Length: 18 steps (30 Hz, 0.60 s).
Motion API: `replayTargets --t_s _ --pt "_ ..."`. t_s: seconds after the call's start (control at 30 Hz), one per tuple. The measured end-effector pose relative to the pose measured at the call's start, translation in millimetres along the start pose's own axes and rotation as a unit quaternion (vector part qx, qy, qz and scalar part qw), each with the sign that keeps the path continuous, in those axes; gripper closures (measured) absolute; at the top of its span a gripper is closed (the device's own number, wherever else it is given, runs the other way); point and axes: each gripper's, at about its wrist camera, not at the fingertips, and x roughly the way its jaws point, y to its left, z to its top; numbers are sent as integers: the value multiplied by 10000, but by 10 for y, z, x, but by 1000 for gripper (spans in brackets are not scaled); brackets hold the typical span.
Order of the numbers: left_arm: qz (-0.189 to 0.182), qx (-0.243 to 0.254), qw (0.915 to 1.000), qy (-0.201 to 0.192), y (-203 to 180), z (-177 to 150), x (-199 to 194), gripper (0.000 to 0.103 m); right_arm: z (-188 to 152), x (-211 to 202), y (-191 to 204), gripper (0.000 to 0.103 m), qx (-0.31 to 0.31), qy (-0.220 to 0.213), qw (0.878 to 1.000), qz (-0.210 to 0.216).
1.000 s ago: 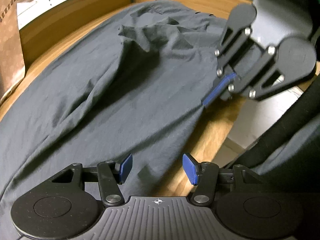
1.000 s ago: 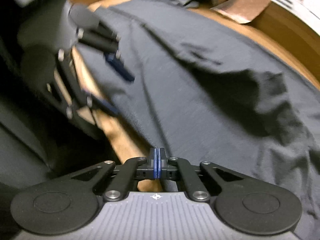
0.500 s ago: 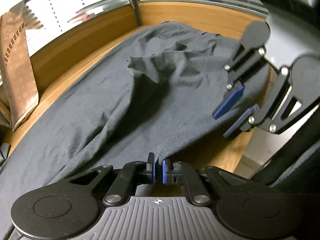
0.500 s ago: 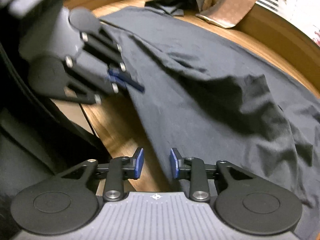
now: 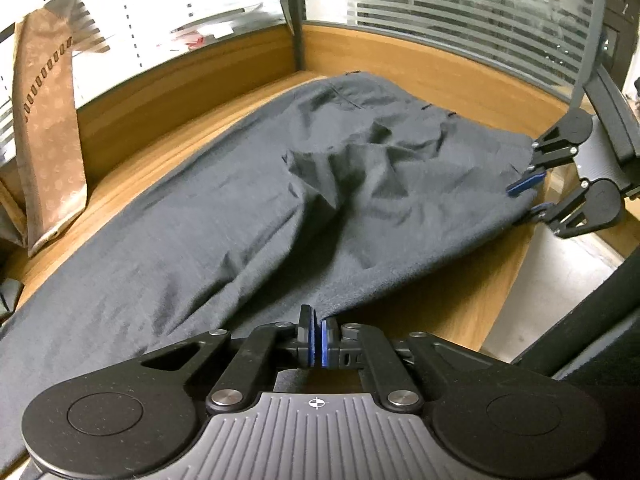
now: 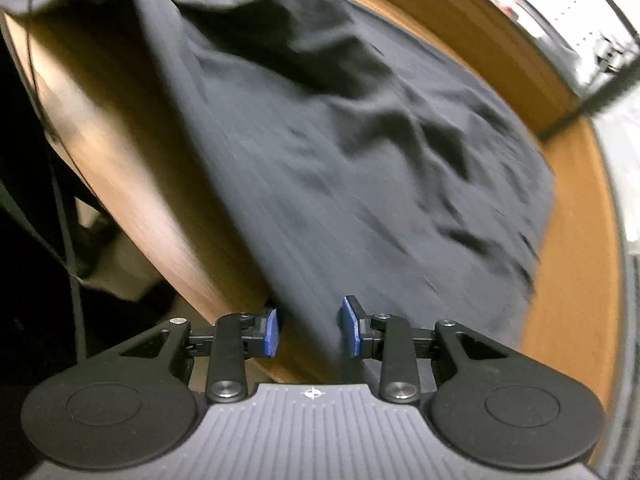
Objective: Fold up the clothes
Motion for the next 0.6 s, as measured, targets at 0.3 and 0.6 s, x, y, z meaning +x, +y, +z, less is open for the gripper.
replayTargets --t_s 0.3,0.6 --pt "102 -87 9998 -165 74 112 -181 98 -446 64 -361 67 -297 538 9953 -745" --pt "113 -143 9997 -171 114 177 -371 99 -503 -42 -458 99 -411 390 9923 -1098"
